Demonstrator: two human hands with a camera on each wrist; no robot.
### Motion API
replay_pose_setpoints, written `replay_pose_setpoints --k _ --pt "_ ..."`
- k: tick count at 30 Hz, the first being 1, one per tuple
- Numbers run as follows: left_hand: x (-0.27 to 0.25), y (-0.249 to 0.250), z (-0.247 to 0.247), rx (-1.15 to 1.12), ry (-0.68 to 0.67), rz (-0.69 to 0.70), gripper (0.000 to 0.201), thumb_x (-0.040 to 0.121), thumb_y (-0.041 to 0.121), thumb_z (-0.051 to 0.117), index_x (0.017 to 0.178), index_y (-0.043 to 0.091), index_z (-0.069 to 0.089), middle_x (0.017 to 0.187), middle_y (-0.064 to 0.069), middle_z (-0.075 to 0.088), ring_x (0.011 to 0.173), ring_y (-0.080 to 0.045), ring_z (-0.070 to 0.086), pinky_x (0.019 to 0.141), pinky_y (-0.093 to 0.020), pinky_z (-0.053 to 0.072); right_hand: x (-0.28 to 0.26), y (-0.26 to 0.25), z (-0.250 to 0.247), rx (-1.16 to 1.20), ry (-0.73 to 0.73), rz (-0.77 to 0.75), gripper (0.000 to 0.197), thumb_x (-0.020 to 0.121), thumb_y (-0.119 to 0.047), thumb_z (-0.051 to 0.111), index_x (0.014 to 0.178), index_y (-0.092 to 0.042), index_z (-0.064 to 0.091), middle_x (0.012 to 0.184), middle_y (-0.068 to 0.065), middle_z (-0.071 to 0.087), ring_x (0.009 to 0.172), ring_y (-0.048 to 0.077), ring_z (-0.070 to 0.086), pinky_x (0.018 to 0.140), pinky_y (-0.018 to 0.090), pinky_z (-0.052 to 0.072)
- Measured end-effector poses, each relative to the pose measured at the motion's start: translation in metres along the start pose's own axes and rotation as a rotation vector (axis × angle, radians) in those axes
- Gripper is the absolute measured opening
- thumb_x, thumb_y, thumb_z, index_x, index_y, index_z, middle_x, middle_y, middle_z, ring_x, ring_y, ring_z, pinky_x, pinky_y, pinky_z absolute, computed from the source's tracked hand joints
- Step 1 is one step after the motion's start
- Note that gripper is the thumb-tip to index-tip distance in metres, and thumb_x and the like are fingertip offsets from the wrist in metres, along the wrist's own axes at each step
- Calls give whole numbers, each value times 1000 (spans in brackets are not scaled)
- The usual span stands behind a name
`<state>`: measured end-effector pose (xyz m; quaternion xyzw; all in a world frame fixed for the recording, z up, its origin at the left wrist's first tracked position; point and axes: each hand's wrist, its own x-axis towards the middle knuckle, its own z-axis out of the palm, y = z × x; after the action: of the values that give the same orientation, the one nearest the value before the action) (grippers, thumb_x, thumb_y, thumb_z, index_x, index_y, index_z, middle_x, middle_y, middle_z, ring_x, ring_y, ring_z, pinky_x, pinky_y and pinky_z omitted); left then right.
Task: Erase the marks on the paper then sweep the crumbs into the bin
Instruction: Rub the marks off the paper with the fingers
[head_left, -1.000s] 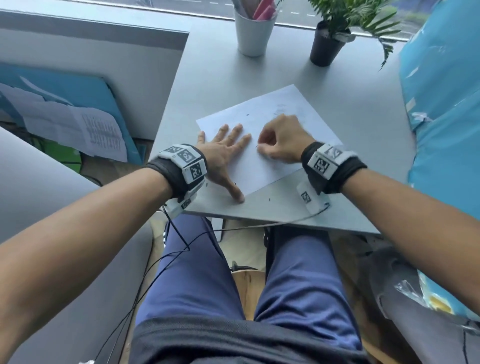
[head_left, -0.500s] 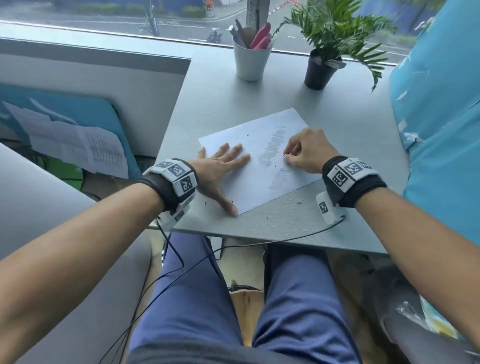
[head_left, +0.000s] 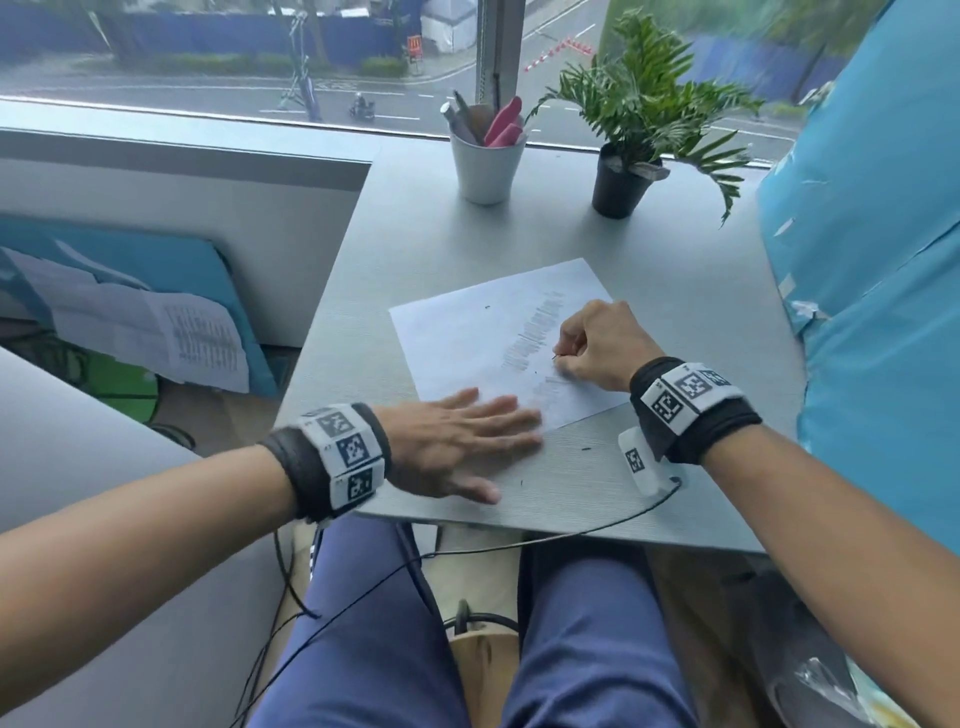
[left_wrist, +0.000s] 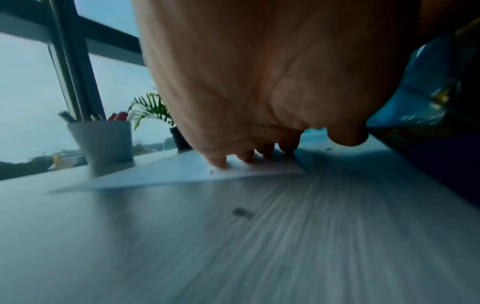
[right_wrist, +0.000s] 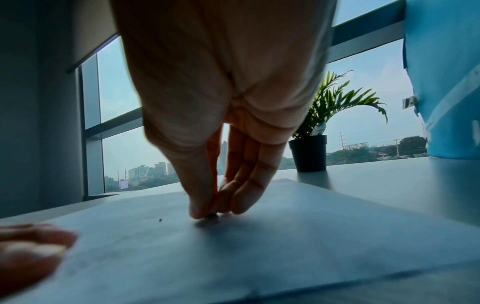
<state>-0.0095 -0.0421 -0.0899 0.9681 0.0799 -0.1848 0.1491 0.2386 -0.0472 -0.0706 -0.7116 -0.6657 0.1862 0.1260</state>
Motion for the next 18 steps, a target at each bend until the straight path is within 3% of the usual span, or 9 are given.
replay_pose_setpoints --k 2,4,6,9,12,18 --pt "0 -17 0 -32 -4 -82 73 95 67 18 155 38 -11 162 8 -24 149 -18 -24 119 -48 -15 0 1 0 14 -10 4 5 71 -12 76 76 -13 76 75 -1 69 69 12 62 72 23 54" --pt "0 -39 -9 -72 19 -286 77 90 72 13 154 38 -15 160 6 -28 147 -20 -25 120 -53 -10 -1 0 0 26 -10 22 4 72 -12 76 75 -14 76 75 0 71 68 13 64 71 24 56" --pt "5 -56 -20 -118 50 -438 86 88 75 19 156 32 -14 160 2 -26 149 -22 -22 122 -53 -5 -1 -1 -1 18 -19 23 5 72 -11 74 76 -14 76 73 -1 71 68 13 64 71 23 55" --pt "21 -68 -33 -214 120 -439 107 81 78 45 158 25 -6 164 1 -18 151 -18 -14 123 -51 -2 0 -6 -5 -29 -66 22 5 74 -12 72 78 -15 74 74 -3 67 74 15 63 71 23 53" --pt "36 -76 -39 -259 143 -441 127 66 78 67 158 30 -4 165 2 -15 151 -18 -14 121 -53 -5 8 -11 -11 -96 -95 15 9 76 -12 70 84 -16 74 83 1 66 79 16 60 77 26 53" --pt "46 -80 -39 -265 70 -490 136 57 79 74 156 38 -11 162 5 -24 148 -18 -24 118 -52 -15 33 -38 -3 -10 -72 -61 8 71 -17 72 76 -17 79 73 0 73 66 10 62 68 18 48"
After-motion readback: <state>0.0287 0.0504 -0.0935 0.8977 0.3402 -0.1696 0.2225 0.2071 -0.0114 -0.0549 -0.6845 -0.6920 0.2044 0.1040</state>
